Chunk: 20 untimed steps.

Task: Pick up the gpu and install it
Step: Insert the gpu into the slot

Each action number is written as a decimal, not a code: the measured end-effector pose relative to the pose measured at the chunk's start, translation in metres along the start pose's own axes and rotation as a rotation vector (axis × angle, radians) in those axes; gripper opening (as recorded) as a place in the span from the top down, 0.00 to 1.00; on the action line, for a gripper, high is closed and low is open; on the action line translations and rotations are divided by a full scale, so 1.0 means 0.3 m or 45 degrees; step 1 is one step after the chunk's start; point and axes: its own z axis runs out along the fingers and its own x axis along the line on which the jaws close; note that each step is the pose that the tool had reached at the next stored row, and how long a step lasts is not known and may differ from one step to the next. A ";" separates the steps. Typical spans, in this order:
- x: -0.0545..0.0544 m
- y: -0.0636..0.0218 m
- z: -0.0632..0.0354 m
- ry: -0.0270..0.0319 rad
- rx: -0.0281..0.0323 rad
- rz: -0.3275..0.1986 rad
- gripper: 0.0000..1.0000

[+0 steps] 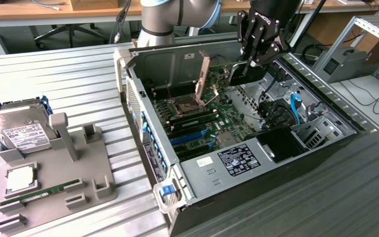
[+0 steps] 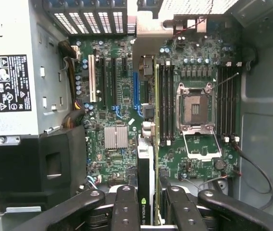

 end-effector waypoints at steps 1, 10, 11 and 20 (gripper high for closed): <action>0.000 0.000 0.002 0.0004 0.0002 0.010 0.73; 0.000 0.001 0.004 0.0006 -0.0005 0.015 0.73; 0.000 0.001 0.004 0.0011 -0.0026 0.015 0.73; 0.000 0.001 0.012 0.0029 -0.0274 0.016 0.73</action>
